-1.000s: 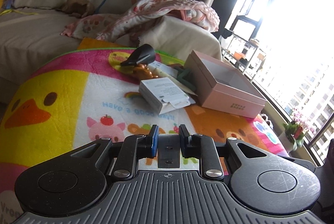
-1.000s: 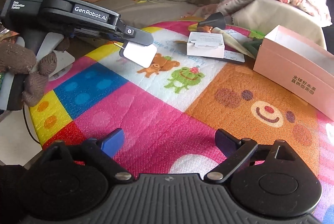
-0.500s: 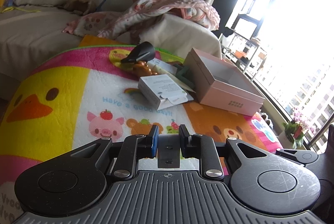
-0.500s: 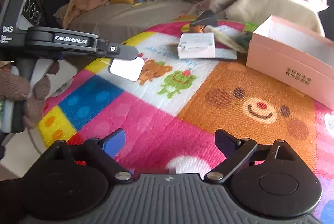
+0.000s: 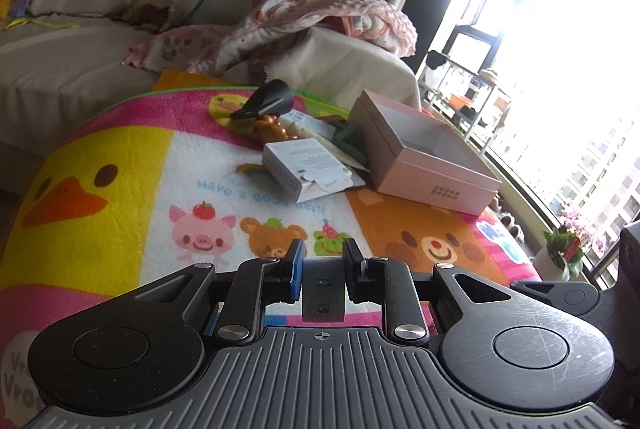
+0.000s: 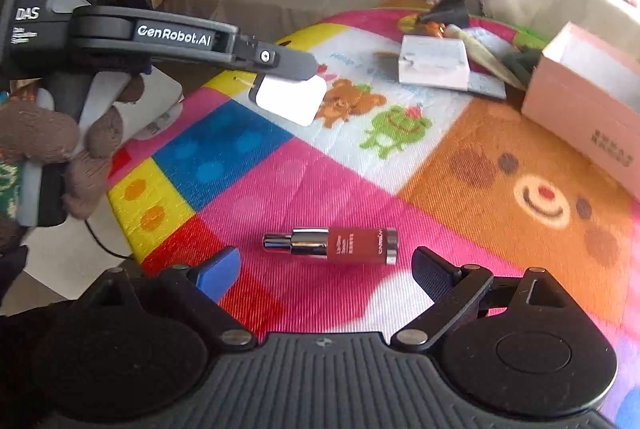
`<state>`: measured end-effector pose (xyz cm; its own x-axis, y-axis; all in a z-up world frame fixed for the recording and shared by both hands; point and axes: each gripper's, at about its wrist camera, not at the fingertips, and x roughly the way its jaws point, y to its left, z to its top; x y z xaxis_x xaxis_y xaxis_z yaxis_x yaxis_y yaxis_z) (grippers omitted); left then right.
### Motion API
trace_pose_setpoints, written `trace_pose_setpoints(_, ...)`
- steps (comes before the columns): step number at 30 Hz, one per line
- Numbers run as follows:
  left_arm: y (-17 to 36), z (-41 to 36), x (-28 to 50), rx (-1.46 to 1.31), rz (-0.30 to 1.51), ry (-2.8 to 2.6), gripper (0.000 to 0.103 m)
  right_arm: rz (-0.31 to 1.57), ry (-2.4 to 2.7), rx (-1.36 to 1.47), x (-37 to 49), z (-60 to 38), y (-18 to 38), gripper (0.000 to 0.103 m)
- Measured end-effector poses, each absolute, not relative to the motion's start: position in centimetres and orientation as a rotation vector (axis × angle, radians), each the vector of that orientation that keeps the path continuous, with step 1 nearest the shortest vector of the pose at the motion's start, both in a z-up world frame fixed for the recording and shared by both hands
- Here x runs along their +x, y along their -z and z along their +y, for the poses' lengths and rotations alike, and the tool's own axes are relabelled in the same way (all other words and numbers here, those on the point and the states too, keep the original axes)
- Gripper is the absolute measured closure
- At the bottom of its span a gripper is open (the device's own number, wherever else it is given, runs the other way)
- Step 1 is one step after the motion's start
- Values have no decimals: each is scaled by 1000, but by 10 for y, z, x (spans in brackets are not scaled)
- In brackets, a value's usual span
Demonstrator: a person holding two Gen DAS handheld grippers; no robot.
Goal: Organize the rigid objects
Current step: 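Grasp the red lipstick with the right tool, then carry the lipstick into the pink box and open the right tool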
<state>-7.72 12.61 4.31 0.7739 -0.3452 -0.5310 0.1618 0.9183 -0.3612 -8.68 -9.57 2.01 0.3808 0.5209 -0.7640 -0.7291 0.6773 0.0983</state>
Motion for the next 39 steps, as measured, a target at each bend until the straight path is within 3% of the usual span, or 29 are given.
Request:
trace_pose_setpoints(3,-39,132,-78,-317,638,259,79,833,-790,-318,-82,-80,-16,15)
trace_pose_setpoints(4,-38,134,-79,-319,641,254,79,825,-784,-338,-81,-75,-14,25)
trace_pose_setpoints(15,-36,92,-86,-239,776,496,79,696,-675,-351,-83,-124,-43,25)
trace_pose_setpoints(19,-75,58,-50,-195,731,601,79,593,-529,-278,-67,-178,-82,25)
trace_pose_setpoints(23,-138,23,10,-128,568,658,79,437,-378,-244,-38,-211,-120,25)
trace_pose_setpoints(28,-184,-17,93,-182,473,673,79,349,-268,-210,19,-227,-137,25)
trace_pose_setpoints(30,-183,-30,124,-235,493,670,79,301,-234,-200,40,-228,-134,24)
trace_pose_setpoints(32,-170,-42,145,-238,526,617,78,260,-230,-215,52,-225,-125,9)
trace_pose_setpoints(39,-106,10,131,-255,501,493,78,348,-270,-267,26,-210,-69,6)
